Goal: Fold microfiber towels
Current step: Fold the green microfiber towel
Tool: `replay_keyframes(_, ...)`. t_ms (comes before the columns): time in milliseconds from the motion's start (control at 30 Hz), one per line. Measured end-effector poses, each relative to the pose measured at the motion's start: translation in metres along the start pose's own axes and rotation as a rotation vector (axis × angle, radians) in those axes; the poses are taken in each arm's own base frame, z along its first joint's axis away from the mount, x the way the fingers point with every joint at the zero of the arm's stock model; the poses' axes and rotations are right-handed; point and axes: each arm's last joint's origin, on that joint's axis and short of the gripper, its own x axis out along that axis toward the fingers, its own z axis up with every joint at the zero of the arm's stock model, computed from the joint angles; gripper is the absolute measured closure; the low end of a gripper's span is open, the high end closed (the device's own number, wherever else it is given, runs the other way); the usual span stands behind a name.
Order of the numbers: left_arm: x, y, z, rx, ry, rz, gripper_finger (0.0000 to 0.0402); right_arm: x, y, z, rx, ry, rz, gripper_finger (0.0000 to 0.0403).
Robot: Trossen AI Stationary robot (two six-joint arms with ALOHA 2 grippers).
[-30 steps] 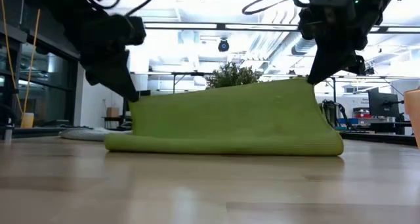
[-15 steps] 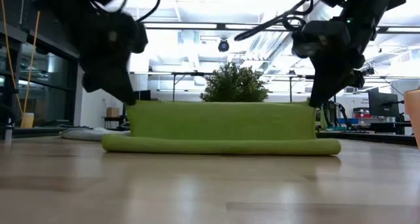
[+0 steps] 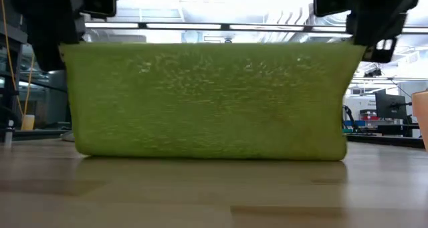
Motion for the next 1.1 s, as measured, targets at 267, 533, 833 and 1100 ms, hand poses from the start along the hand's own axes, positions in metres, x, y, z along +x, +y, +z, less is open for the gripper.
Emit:
replay_keyframes(267,0.015,-0.008,-0.008,-0.038,0.049,-0.042,0.0401,0.009,0.009,-0.011,0.061,0.03,0.019,0.0403)
replay_keyframes(533,0.018,0.014,0.011,-0.091,-0.012,0.073,0.0402,0.018,-0.013,0.003,0.119,-0.026,-0.15,0.0403)
replay_keyframes(833,0.011,0.048,0.038,-0.095,-0.11,0.27,0.0402,0.034,-0.047,0.023,0.189,-0.036,-0.315,0.0403)
replay_keyframes(1100,0.014,0.068,0.049,-0.059,-0.126,0.381,0.0402,0.04,-0.065,0.038,0.229,-0.096,-0.392,0.0403)
